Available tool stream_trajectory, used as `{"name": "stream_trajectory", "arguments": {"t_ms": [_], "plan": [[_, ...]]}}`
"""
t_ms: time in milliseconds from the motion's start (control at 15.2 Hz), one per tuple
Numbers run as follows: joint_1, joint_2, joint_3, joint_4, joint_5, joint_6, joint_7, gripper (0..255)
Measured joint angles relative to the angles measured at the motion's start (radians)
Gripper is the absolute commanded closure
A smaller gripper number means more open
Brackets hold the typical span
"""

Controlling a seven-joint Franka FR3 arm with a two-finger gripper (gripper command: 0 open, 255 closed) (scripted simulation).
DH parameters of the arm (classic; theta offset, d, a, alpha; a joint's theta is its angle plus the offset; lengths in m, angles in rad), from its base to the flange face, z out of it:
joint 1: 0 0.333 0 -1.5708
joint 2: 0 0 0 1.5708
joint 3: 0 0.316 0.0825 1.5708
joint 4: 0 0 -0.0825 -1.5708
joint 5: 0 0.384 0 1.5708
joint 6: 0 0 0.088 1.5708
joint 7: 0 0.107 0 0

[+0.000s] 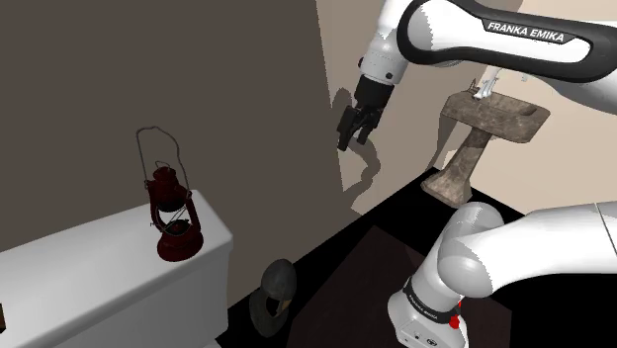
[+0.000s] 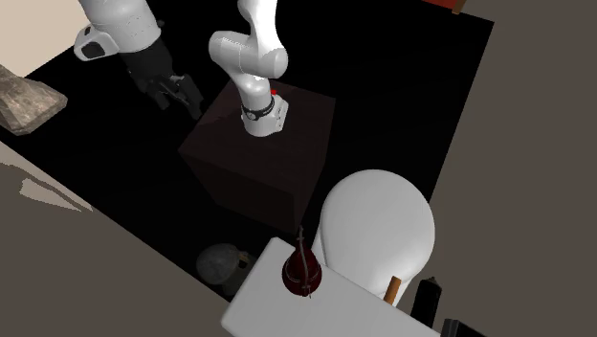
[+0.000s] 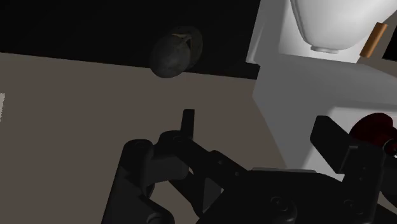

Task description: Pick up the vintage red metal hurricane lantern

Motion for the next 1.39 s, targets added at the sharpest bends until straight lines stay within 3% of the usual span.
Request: {"name": "stream_trajectory", "arguments": {"t_ms": [198,1386], "plan": [[0.018,0.022,0.011,0.006,0.009,0.032,-0.014,0],[0.244,0.348,0.198,0.122,0.083,0.495,-0.203,0]]}}
